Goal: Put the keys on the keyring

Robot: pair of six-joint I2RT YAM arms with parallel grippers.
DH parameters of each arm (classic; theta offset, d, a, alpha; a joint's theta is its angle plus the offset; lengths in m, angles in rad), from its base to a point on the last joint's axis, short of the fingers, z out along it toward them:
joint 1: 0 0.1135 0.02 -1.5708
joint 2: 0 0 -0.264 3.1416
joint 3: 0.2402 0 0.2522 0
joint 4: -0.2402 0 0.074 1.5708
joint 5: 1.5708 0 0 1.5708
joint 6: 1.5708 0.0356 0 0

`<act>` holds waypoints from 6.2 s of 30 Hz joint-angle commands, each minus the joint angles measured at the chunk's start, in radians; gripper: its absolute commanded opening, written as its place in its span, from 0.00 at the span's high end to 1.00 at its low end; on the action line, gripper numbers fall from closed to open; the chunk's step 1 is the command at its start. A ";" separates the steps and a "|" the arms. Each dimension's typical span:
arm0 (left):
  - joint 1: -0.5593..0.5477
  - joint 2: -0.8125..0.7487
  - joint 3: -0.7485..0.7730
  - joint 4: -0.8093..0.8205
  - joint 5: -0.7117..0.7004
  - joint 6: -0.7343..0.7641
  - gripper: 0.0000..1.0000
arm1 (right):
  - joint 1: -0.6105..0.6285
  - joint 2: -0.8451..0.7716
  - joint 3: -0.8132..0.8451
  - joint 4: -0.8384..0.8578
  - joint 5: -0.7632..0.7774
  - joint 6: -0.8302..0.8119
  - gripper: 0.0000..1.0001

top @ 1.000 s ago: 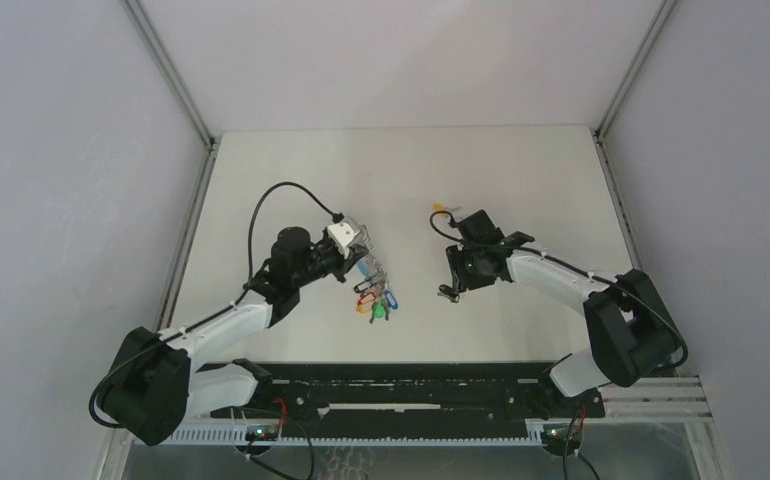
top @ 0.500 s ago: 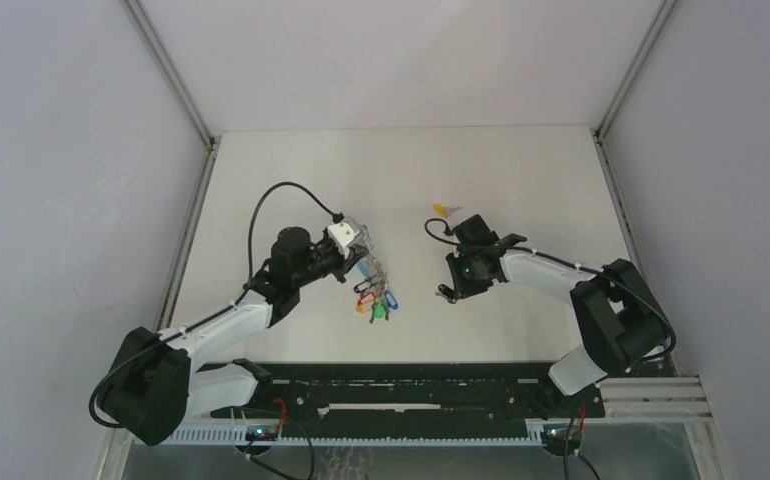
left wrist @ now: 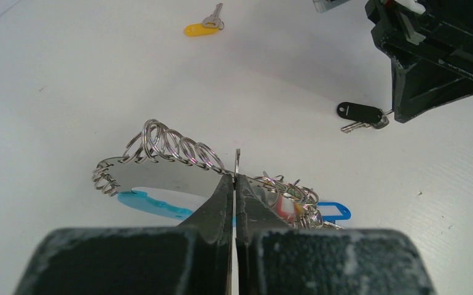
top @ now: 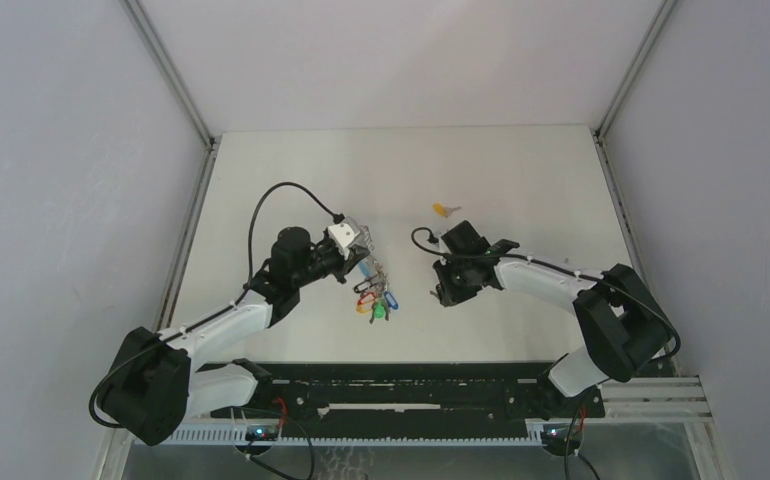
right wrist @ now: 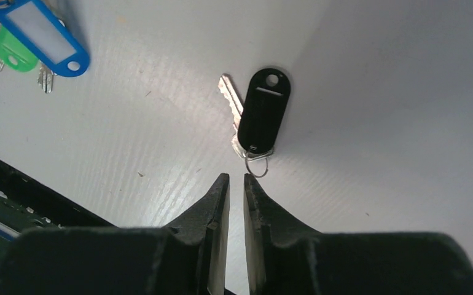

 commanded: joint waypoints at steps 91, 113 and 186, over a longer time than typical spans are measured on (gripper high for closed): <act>0.005 -0.027 0.046 0.054 0.092 0.022 1.00 | 0.056 -0.330 -0.432 1.270 -0.070 -0.276 1.00; 0.004 0.006 0.099 -0.054 0.327 0.121 1.00 | -0.042 -0.176 -0.159 0.942 -0.691 -0.629 1.00; -0.056 0.025 0.046 -0.090 0.370 0.434 1.00 | 0.039 -0.165 -0.081 0.667 -0.632 -0.931 1.00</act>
